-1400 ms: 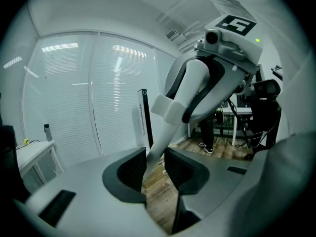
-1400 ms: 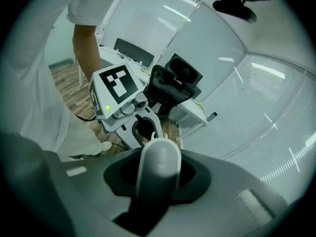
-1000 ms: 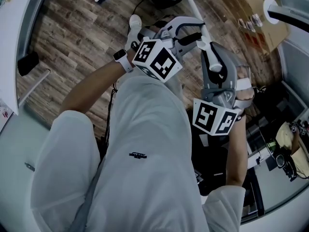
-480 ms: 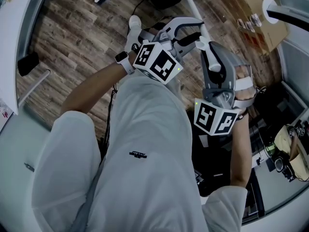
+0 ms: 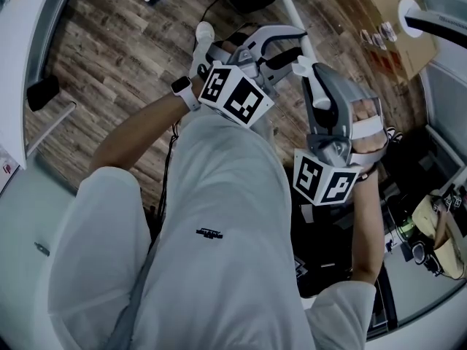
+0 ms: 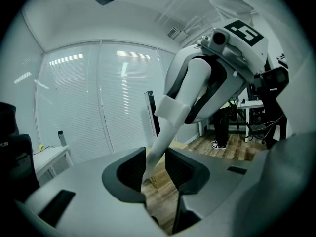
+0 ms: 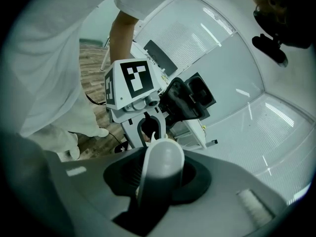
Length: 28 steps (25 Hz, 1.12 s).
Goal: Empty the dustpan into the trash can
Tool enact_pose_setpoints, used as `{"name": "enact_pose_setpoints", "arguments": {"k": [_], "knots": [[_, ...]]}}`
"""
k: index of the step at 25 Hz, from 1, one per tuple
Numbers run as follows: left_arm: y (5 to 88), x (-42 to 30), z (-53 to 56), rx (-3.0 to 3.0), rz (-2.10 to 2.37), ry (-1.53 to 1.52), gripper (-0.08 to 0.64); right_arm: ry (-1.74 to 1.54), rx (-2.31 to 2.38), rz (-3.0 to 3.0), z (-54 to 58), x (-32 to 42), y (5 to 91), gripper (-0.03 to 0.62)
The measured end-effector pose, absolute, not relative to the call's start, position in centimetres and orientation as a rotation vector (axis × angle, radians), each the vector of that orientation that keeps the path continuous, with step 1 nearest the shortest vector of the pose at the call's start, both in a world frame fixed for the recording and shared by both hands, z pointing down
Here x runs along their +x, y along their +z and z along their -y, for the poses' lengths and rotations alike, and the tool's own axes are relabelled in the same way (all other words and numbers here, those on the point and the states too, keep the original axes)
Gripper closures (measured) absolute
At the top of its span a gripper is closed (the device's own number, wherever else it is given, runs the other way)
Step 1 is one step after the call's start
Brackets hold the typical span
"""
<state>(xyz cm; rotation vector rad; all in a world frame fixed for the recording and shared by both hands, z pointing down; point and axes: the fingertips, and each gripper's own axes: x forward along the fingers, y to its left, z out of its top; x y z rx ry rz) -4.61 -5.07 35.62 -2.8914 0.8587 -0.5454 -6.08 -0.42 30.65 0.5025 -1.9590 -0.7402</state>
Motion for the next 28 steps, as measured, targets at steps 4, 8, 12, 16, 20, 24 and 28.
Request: {"name": "enact_pose_setpoints", "arguments": {"k": [4, 8, 12, 16, 20, 24, 28], "knots": [[35.3, -4.9, 4.8, -2.876, -0.864, -0.537, 0.436, -0.764, 0.502, 1.953, 0.0, -6.4, 30.4, 0.470], [35.2, -4.7, 4.8, -2.865, -0.862, -0.542, 0.435, -0.782, 0.492, 1.952, 0.0, -6.2, 30.3, 0.469], [34.9, -4.9, 4.4, -2.861, -0.871, -0.541, 0.435, -0.796, 0.487, 1.953, -0.5, -6.4, 30.1, 0.469], [34.4, -4.9, 4.5, -2.844, -0.886, -0.532, 0.435, -0.816, 0.492, 1.951, -0.5, -6.3, 29.6, 0.469], [33.9, -4.8, 4.3, -2.820, -0.889, -0.523, 0.435, -0.858, 0.481, 1.932, -0.9, -6.2, 29.3, 0.469], [33.2, -5.3, 4.0, -2.803, -0.907, -0.508, 0.436, -0.903, 0.459, 1.906, -1.3, -6.7, 28.8, 0.469], [32.3, -5.1, 4.0, -2.787, -0.923, -0.484, 0.435, -0.916, 0.466, 1.906, -1.4, -6.6, 28.0, 0.469]]}}
